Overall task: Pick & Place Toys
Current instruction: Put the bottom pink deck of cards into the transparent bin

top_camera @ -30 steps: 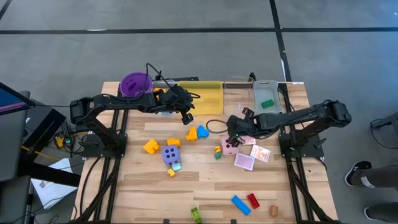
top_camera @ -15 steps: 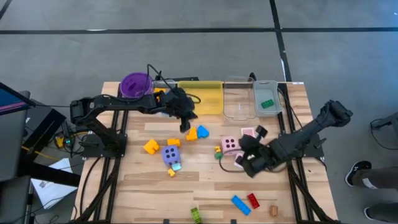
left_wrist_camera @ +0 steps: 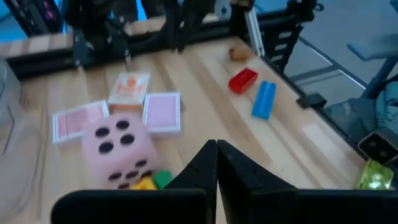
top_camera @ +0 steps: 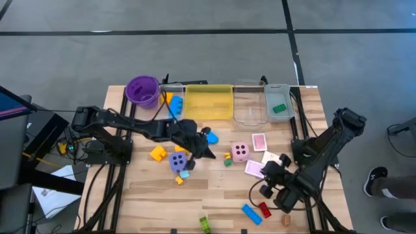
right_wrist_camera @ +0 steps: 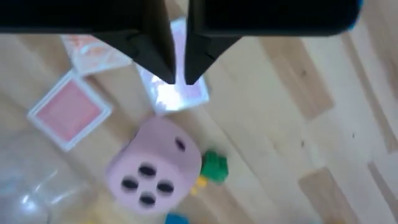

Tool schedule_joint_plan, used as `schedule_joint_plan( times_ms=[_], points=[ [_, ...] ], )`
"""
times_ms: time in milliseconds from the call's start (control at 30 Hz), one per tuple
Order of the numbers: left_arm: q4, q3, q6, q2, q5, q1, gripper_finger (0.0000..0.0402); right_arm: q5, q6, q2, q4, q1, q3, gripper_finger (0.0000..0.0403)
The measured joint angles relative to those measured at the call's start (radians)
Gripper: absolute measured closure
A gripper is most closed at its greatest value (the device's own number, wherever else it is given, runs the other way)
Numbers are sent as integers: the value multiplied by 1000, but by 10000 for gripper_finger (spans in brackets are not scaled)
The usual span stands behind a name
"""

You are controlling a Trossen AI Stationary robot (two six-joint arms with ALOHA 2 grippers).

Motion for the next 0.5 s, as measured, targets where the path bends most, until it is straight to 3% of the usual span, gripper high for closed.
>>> schedule_joint_plan(
  times_ms=[133, 400, 500],
  points=[
    [13, 0, -2, 0, -37, -30, 402, -47, 11, 2, 1, -6, 0, 281],
    [0, 0, -4, 0, -65, -21, 402, -70, -119, 2, 1, -85, 0, 65],
    [0, 0, -4, 0, -65, -11, 402, -103, -172, 2, 1, -147, 0, 13]
  ],
)
